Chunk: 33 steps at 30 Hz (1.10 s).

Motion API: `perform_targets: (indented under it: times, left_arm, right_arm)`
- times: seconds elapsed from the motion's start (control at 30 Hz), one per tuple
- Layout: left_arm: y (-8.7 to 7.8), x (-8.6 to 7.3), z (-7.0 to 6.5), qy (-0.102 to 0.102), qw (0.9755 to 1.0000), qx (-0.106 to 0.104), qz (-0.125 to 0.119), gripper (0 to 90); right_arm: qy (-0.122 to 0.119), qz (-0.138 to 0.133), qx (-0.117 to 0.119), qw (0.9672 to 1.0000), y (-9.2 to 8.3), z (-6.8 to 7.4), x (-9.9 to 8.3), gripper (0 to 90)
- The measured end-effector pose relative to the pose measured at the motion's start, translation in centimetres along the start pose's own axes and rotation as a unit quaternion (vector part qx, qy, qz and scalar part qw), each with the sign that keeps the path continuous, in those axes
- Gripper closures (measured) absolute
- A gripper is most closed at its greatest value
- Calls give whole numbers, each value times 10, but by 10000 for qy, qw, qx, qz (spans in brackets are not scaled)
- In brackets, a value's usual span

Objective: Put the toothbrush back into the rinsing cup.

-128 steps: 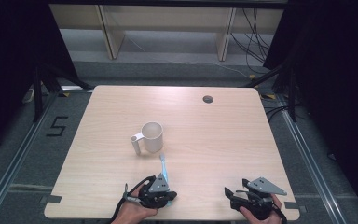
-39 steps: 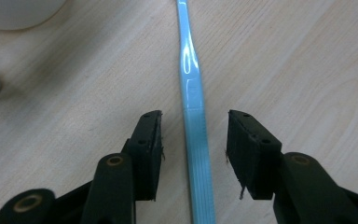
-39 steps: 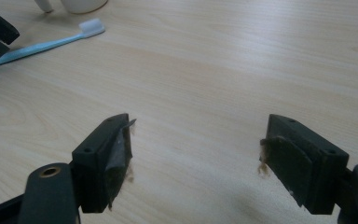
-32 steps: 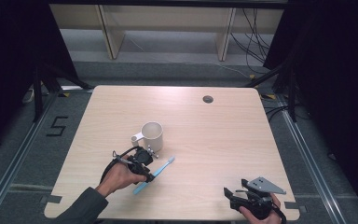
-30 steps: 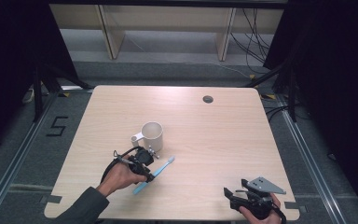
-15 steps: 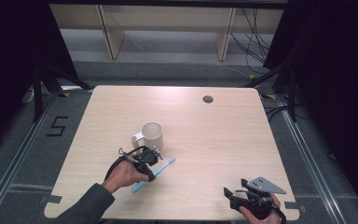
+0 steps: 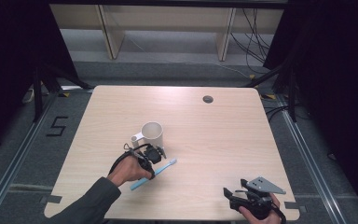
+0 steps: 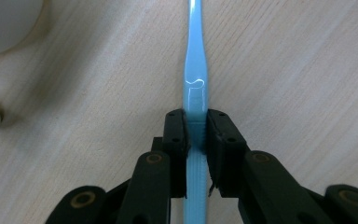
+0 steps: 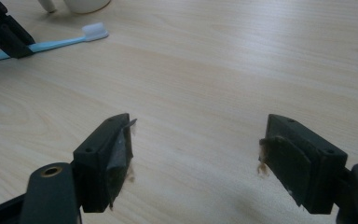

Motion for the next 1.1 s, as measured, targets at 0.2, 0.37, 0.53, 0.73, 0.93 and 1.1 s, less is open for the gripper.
perform_targets:
  times: [0.2,0.37,0.53,0.73,0.93,1.1]
  left_arm:
    - [0,7,-1,10,9996,34,269,778]
    - [0,9,-2,60,9993,68,371,781]
    - [0,9,-3,120,9992,75,365,785]
    - [0,8,-3,129,9993,98,337,787]
    - [-11,5,2,86,9999,-68,19,786]
    - [-23,-1,9,-26,9993,-70,-373,787]
  right_arm:
    - [-5,-18,20,10000,0,0,0,248]
    - [1,7,4,10000,0,0,0,248]
    - [21,-13,25,10000,0,0,0,248]
    - [-17,48,-63,10000,-2,-1,0,249]
    - [82,0,80,9999,1,-1,0,250]
    - [99,33,75,9999,0,-1,0,250]
Point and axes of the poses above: each handheld gripper's, and its own axes: y roughly forward along the jaws, x roughly out of its top, z roughly to its left, the point moved 2 cm from there along y, roughly forward along the jaws, and after that the axes turned 4 degrees about z, right-handed, at the moved point
